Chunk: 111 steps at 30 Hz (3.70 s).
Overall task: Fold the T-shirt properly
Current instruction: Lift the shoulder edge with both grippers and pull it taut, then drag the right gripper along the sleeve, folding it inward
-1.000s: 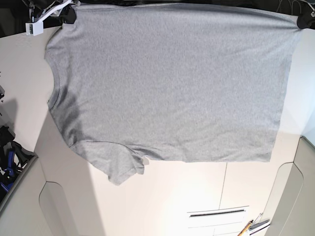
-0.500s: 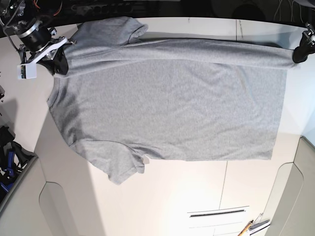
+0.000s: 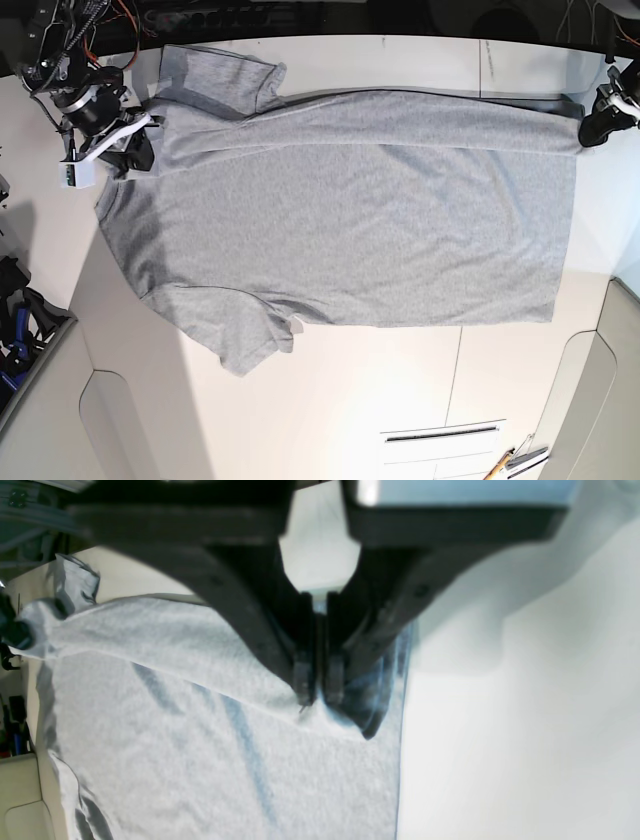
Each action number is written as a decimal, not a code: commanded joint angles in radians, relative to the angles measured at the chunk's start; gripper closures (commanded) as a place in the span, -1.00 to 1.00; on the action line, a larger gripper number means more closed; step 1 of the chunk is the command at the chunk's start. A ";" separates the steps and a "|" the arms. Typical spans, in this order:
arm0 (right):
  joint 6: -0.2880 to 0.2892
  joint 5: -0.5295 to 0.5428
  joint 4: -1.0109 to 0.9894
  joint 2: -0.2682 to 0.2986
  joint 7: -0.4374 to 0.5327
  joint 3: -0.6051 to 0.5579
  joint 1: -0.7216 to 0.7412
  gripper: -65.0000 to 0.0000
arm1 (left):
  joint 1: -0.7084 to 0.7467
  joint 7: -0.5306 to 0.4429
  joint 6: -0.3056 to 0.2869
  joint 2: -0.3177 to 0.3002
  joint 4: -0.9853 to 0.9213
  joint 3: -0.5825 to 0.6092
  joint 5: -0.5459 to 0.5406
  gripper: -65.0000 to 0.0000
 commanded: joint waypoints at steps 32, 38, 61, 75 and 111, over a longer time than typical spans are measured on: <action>0.004 -0.003 0.108 0.008 -0.132 0.124 0.037 0.15 | -0.032 -0.048 -0.005 -0.023 0.013 -0.064 0.000 0.23; 0.027 0.089 0.213 0.008 -0.163 0.137 -0.116 0.19 | -0.032 -0.048 -0.005 -0.023 0.013 -0.069 0.000 0.23; 0.031 0.169 -0.055 -0.011 -0.185 -0.082 -0.232 0.19 | -0.032 -0.048 -0.005 -0.022 0.013 -0.069 -0.007 0.23; 0.031 0.153 -0.054 -0.011 -0.207 -0.125 -0.232 0.61 | -0.032 -0.048 -0.005 -0.022 0.013 -0.069 -0.006 0.23; 0.099 -0.100 -0.065 -0.014 0.001 -0.347 0.260 0.37 | -0.032 -0.047 -0.005 -0.022 0.013 -0.069 -0.007 0.23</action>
